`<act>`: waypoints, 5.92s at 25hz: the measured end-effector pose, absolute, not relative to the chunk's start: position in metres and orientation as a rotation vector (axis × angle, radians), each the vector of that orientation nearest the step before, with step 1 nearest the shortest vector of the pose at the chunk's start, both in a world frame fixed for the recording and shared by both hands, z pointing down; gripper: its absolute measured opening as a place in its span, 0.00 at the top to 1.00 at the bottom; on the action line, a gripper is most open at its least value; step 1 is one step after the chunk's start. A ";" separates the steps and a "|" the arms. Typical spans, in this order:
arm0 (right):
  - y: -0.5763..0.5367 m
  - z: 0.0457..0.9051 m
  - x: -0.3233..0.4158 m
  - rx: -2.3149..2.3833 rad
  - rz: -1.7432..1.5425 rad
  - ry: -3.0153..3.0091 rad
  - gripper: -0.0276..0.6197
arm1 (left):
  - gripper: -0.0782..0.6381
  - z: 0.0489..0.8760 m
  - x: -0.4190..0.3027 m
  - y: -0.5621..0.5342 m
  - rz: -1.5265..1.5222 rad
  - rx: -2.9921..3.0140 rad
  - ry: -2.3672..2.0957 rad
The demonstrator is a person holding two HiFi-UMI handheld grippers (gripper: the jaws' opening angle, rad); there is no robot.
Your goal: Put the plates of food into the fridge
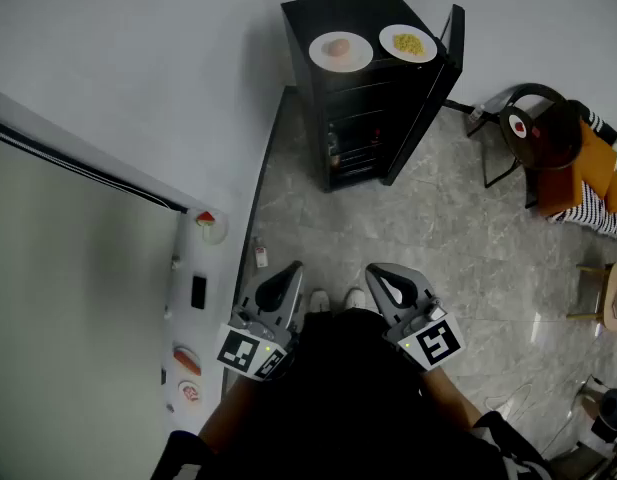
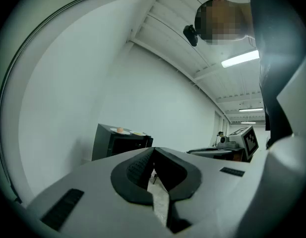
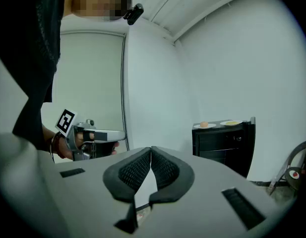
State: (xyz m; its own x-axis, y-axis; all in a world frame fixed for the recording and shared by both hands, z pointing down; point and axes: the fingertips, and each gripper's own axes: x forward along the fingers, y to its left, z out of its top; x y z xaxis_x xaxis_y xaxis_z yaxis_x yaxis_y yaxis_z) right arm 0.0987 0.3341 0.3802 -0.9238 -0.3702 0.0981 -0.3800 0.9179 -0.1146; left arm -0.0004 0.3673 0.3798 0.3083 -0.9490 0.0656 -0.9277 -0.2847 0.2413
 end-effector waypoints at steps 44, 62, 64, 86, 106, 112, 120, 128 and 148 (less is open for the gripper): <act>0.086 0.425 -0.003 0.640 0.766 -2.940 0.92 | 0.86 0.419 -0.124 0.131 -0.030 2.244 -1.724; -0.005 0.427 -0.033 0.742 1.674 -2.854 0.89 | 0.86 0.408 -0.155 0.057 -0.022 2.347 -1.581; -0.013 0.426 -0.035 0.720 1.719 -2.848 0.80 | 0.86 0.407 -0.154 0.052 -0.014 2.345 -1.582; -0.086 0.450 -0.052 0.744 2.274 -2.611 0.79 | 0.86 0.421 -0.149 0.021 0.062 2.296 -1.611; -0.079 0.455 -0.045 0.625 2.429 -2.477 0.88 | 0.86 0.425 -0.149 0.019 0.080 2.253 -1.658; -0.058 0.448 -0.024 0.608 2.409 -2.502 0.88 | 0.86 0.423 -0.146 0.024 0.087 2.266 -1.650; -0.027 0.452 0.005 0.564 2.417 -2.520 0.89 | 0.86 0.427 -0.140 0.021 0.079 2.274 -1.608; -0.007 0.461 0.030 0.641 2.441 -2.482 0.89 | 0.86 0.433 -0.128 0.020 0.080 2.286 -1.556; -0.013 0.548 0.047 0.773 2.404 -2.348 0.89 | 0.86 0.435 -0.129 0.032 0.120 2.258 -1.600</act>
State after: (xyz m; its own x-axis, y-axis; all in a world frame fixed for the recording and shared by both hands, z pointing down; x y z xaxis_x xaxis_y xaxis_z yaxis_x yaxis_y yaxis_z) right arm 0.0470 -0.0134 0.5484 -0.8551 -0.5087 0.0998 -0.0877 -0.0478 -0.9950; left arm -0.1291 0.0324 0.4351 0.3519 -0.8937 0.2783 -0.9253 -0.2872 0.2477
